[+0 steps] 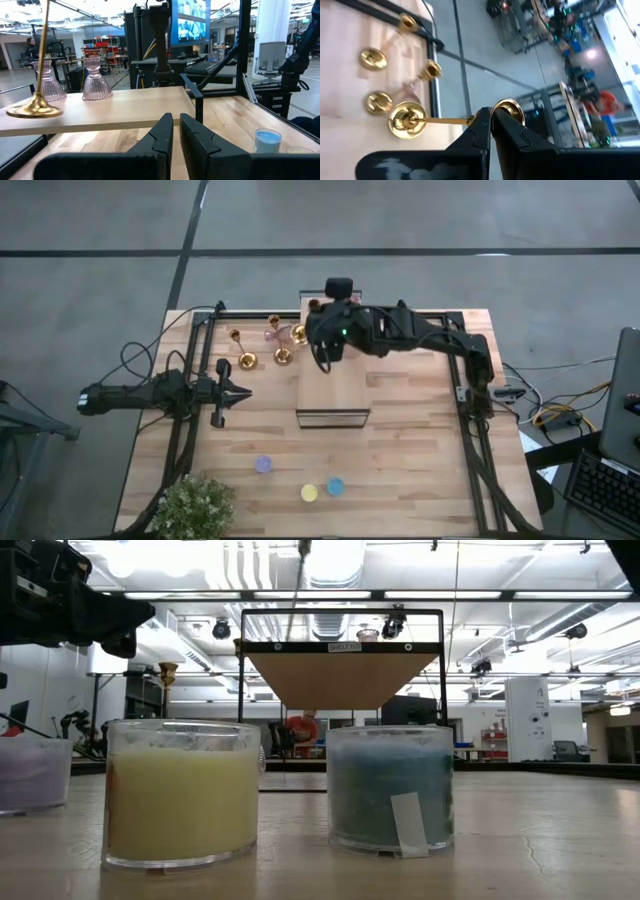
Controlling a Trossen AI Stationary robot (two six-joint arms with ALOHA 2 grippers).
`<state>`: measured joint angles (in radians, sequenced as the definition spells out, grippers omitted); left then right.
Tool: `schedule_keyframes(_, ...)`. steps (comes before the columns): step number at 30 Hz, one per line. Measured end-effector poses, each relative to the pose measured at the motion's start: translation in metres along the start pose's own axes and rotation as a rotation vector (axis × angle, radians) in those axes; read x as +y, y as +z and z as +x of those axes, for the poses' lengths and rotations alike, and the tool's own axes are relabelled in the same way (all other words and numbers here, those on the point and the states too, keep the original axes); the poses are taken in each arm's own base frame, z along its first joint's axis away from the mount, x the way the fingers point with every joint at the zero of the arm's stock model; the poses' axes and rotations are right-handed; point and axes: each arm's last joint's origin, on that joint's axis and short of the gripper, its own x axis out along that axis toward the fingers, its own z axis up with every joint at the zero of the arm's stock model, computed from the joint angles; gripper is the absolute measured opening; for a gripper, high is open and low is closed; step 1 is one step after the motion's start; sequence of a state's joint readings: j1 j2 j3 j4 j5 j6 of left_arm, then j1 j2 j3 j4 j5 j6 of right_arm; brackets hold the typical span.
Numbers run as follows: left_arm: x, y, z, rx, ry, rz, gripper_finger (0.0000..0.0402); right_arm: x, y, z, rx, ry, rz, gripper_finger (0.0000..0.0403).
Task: Pick & Place candle stick holders
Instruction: Put the bottom gold candlestick on the shelf
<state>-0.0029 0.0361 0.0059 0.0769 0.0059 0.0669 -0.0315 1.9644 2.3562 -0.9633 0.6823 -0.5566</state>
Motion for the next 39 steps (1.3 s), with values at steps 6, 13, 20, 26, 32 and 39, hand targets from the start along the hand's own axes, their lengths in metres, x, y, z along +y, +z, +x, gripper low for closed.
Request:
schedule_keyframes(6,0.0,0.0,0.0,0.0,0.0,0.0,0.0037,-0.018,-0.014,0.016,0.065,-0.033,0.018,0.0008)
schedule_keyframes(13,0.0,0.0,0.0,0.0,0.0,0.0,0.0037,-0.038,-0.028,0.023,0.106,-0.065,0.046,0.0008)
schedule_keyframes(20,0.0,0.0,0.0,0.0,0.0,0.0,0.0037,-0.051,-0.037,0.015,0.102,-0.037,0.103,0.0008)
schedule_keyframes(26,0.0,0.0,0.0,0.002,0.0,0.0,0.0037,-0.054,-0.044,0.008,0.139,-0.008,0.132,0.0008)
schedule_keyframes(32,0.0,0.0,0.0,0.003,0.0,0.0,0.0037,-0.056,-0.046,0.008,0.142,-0.012,0.137,0.0008)
schedule_keyframes(39,0.0,0.0,0.0,0.003,0.0,0.0,0.0037,-0.059,-0.049,0.011,0.142,-0.001,0.148,0.0008)
